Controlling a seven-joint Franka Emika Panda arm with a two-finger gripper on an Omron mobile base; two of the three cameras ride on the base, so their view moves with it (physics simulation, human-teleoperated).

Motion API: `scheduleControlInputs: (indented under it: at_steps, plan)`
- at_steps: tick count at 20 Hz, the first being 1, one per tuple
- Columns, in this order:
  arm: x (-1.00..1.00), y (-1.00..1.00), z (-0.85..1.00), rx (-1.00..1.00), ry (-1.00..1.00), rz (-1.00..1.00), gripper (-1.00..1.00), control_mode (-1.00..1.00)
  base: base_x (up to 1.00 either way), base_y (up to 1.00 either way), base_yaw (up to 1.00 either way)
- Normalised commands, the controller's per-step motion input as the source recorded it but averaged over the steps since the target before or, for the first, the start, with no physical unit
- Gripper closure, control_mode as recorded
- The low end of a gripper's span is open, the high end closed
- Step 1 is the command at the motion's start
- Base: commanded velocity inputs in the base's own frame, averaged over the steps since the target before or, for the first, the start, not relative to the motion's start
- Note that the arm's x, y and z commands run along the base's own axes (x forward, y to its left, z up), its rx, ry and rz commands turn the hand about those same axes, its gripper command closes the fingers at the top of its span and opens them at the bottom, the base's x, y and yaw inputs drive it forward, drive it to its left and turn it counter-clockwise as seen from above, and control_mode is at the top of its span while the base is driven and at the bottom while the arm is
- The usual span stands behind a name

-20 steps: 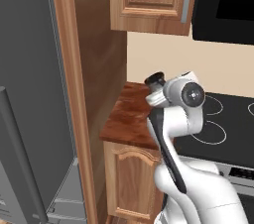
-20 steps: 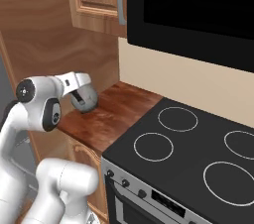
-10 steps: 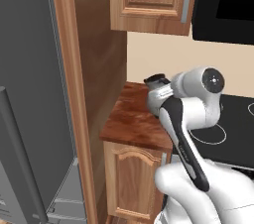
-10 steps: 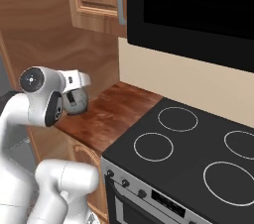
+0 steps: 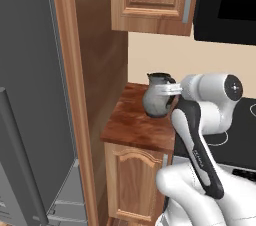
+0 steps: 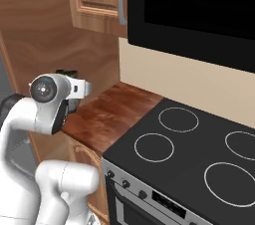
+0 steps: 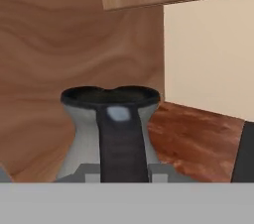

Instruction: Move the cucumber and peach from the second highest shelf to the top shelf to make space. Then, place the pitcher from the counter on the cleared second highest shelf.

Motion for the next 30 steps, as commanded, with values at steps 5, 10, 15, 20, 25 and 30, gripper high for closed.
scheduleControlInputs:
  at_steps: [5, 10, 15, 20, 25, 30]
  plan:
    - [-0.57, 0.00, 0.21, -0.01, 0.01, -0.26, 1.00, -1.00, 0.00, 0.00, 0.00]
    - [-0.23, 0.00, 0.28, -0.01, 0.06, -0.18, 1.00, -1.00, 0.00, 0.00, 0.00]
    - [0.00, -0.10, 0.10, 0.00, 0.00, -0.04, 1.00, -1.00, 0.00, 0.00, 0.00]
    - [0.00, -0.13, 0.00, 0.00, 0.00, 0.01, 1.00, -1.00, 0.00, 0.00, 0.00]
    - [0.00, -0.05, 0.00, 0.00, 0.00, 0.01, 1.00, 1.00, -0.01, -0.05, 0.02]
    - [0.00, 0.00, 0.00, 0.00, 0.00, 0.00, 1.00, 1.00, -0.49, -0.16, 0.11]
